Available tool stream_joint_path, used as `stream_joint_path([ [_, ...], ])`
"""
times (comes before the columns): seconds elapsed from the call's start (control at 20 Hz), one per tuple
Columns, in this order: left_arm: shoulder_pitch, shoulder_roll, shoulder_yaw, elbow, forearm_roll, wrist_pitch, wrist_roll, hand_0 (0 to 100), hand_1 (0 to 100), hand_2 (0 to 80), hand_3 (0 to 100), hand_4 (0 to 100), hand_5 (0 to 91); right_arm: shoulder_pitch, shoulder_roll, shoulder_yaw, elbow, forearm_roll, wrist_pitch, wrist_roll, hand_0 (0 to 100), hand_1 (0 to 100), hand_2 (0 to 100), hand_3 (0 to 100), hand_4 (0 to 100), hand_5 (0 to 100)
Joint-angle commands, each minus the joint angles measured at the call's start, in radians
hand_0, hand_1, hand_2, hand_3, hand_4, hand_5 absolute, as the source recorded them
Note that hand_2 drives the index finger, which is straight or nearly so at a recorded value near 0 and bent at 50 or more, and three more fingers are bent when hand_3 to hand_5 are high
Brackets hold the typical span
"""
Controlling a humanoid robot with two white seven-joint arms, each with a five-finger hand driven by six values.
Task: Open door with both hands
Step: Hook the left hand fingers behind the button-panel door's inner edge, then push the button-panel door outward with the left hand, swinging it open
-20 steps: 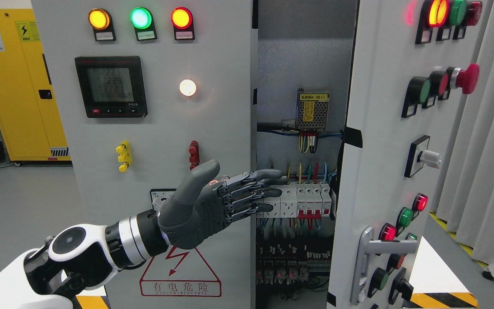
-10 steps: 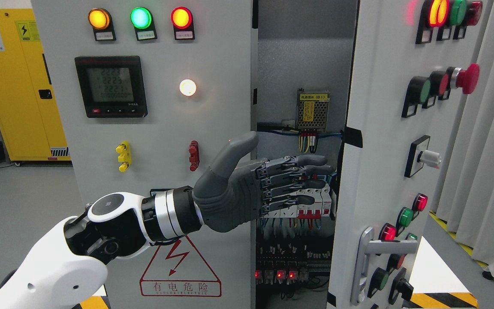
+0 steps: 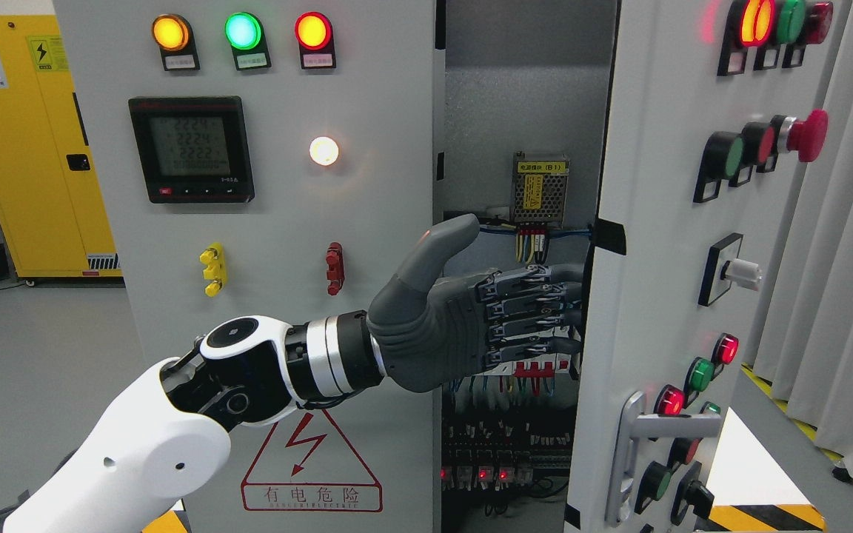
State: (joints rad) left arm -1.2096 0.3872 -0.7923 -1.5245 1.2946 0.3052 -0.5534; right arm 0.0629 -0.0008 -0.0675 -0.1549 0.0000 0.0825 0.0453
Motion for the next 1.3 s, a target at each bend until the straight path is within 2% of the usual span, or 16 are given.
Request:
stream_joint_path([
  [0.0, -0.038, -0.105, -0.019, 0.118, 0.009, 0.000, -0.002, 0, 0, 0.0, 0, 0, 0.0, 0.000, -0.033, 0.000, 0.000, -0.002, 0.000, -0.001, 21, 7, 0, 0, 0, 0],
  [0.3, -0.044, -0.148, -0.021, 0.107, 0.025, 0.003, -0.005, 0, 0, 0.0, 0, 0, 0.0, 0.000, -0.033, 0.000, 0.000, -0.002, 0.000, -0.002, 21, 7, 0, 0, 0, 0],
  [0.95, -0.071, -0.247, -0.039, 0.106, 0.017, 0.015, 0.006, 0, 0, 0.0, 0, 0, 0.0, 0.000, -0.030, 0.000, 0.000, -0.002, 0.000, -0.002, 21, 7, 0, 0, 0, 0],
  [1.15, -0.071, -0.298, -0.039, 0.099, 0.017, 0.018, 0.096, 0, 0, 0.0, 0, 0, 0.0, 0.000, -0.030, 0.000, 0.000, -0.002, 0.000, -0.004, 21, 7, 0, 0, 0, 0],
  [1.25, -0.071, -0.315, -0.039, 0.084, 0.017, 0.018, 0.107, 0, 0, 0.0, 0, 0, 0.0, 0.000, -0.030, 0.000, 0.000, -0.002, 0.000, -0.004, 21, 7, 0, 0, 0, 0],
])
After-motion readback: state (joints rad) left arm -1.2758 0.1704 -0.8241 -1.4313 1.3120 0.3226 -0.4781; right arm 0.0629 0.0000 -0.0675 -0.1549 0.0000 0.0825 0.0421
